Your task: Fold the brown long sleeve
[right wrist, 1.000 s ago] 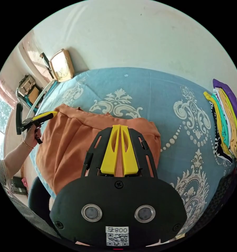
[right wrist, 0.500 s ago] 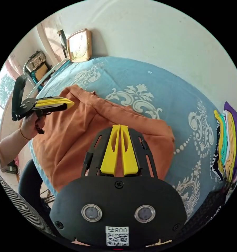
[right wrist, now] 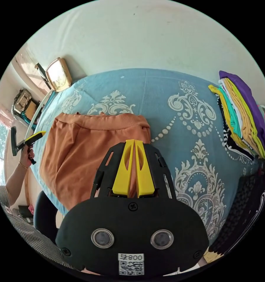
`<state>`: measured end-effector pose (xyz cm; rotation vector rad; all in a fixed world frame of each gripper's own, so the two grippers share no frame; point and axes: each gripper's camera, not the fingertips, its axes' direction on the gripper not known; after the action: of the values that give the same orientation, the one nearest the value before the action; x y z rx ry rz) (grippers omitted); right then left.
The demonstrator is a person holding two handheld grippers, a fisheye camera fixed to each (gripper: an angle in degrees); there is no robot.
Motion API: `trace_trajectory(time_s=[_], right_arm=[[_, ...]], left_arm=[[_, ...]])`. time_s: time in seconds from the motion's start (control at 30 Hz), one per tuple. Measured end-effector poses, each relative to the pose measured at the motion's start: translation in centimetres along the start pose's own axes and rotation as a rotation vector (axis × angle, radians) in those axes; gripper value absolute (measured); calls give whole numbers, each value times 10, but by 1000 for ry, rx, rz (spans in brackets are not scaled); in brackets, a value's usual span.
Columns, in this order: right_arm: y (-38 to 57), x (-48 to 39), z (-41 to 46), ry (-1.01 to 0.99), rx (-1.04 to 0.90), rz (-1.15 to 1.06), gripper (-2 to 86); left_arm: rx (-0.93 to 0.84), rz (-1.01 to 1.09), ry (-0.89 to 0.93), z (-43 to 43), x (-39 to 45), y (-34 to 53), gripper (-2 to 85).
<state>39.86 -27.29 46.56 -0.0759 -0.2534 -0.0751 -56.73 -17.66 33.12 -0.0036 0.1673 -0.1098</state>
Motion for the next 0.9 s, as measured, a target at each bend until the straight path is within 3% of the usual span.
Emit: trace_trajectory(time_s=[0.2, 0.37, 0.63, 0.9], right_arm=[[144, 52, -39, -246, -37, 117, 49], [234, 100, -34, -507, 10, 240, 83], [267, 123, -11, -576, 17, 187, 89], [283, 146, -10, -659, -63, 160, 27]], left_arm=[[-53, -232, 199, -33, -67, 113, 115], [-120, -316, 328, -15, -92, 156, 124], [-189, -293, 340, 2, -78, 167, 79], [-90, -305, 454, -32, -65, 183, 33]])
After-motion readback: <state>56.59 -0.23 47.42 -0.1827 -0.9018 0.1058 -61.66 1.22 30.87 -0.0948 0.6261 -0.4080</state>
